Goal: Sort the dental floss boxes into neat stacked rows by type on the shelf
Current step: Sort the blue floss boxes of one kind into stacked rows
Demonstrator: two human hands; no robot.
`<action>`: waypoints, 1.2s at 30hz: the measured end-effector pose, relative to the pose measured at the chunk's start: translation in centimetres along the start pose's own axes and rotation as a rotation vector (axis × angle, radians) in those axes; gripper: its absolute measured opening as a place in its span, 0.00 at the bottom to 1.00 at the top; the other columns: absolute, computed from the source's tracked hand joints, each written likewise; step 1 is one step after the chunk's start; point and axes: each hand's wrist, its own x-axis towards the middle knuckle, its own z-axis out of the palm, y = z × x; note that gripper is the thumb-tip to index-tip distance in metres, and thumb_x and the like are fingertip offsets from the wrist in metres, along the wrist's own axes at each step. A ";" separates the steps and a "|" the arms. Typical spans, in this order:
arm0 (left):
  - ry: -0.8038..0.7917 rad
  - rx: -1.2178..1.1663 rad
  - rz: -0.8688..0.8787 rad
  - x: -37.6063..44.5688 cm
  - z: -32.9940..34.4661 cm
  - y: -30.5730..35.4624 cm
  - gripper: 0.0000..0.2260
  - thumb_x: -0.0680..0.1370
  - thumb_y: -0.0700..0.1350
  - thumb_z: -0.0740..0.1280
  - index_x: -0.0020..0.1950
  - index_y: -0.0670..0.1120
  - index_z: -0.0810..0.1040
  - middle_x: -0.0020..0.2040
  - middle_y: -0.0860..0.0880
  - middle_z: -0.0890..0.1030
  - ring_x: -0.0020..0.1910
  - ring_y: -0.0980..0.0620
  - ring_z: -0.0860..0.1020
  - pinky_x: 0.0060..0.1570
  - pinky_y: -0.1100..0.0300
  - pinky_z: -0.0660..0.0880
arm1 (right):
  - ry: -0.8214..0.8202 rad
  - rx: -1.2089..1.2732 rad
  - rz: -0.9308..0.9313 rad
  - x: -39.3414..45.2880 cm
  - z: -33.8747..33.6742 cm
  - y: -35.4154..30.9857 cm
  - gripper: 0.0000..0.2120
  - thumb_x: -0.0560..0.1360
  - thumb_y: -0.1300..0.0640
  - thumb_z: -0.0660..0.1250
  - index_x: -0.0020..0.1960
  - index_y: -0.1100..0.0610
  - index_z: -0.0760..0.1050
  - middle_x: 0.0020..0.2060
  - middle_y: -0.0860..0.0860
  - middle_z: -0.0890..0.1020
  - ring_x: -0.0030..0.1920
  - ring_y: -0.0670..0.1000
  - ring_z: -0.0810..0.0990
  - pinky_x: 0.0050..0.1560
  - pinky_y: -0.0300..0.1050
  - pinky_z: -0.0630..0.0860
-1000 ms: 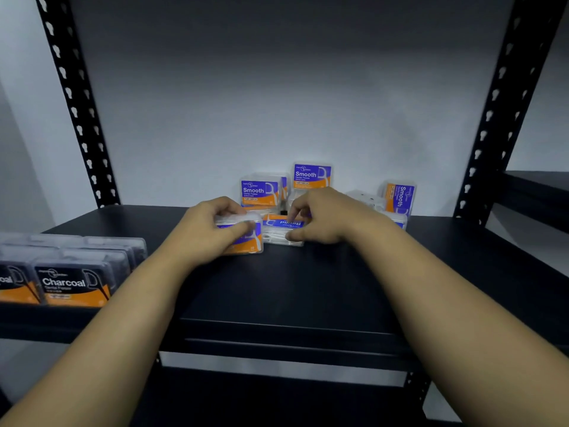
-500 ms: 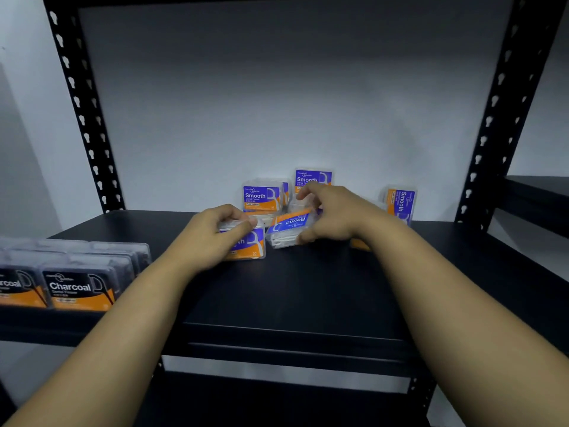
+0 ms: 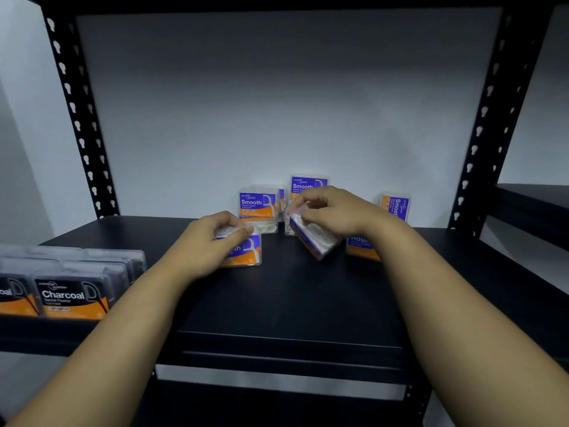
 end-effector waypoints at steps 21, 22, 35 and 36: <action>-0.141 0.703 0.230 -0.7 0.9 2.5 0.26 0.75 0.71 0.50 0.55 0.53 0.73 0.50 0.51 0.82 0.48 0.46 0.79 0.48 0.50 0.76 | -0.110 -0.424 0.101 -1.9 4.4 -2.7 0.22 0.84 0.47 0.56 0.75 0.55 0.65 0.71 0.57 0.75 0.67 0.58 0.75 0.53 0.44 0.66; -0.187 0.728 0.219 -0.5 0.6 2.6 0.25 0.75 0.71 0.53 0.55 0.52 0.73 0.50 0.51 0.81 0.48 0.46 0.79 0.48 0.50 0.76 | -0.108 -0.445 0.098 -2.3 4.4 -2.8 0.22 0.84 0.46 0.56 0.74 0.55 0.66 0.70 0.57 0.76 0.66 0.58 0.75 0.52 0.44 0.66; -0.556 0.708 0.159 -1.0 -3.0 4.7 0.20 0.74 0.62 0.72 0.58 0.55 0.71 0.54 0.55 0.79 0.49 0.53 0.79 0.52 0.54 0.78 | -0.089 -0.518 -0.029 -5.9 4.8 -4.4 0.20 0.78 0.41 0.62 0.65 0.49 0.70 0.60 0.52 0.81 0.57 0.55 0.80 0.56 0.54 0.78; -0.564 0.723 0.168 -1.0 -3.2 4.9 0.19 0.73 0.62 0.73 0.56 0.55 0.72 0.52 0.55 0.80 0.48 0.54 0.79 0.50 0.55 0.78 | -0.100 -0.509 -0.035 -6.1 4.7 -4.7 0.19 0.78 0.41 0.62 0.64 0.49 0.71 0.59 0.52 0.82 0.55 0.54 0.80 0.55 0.55 0.79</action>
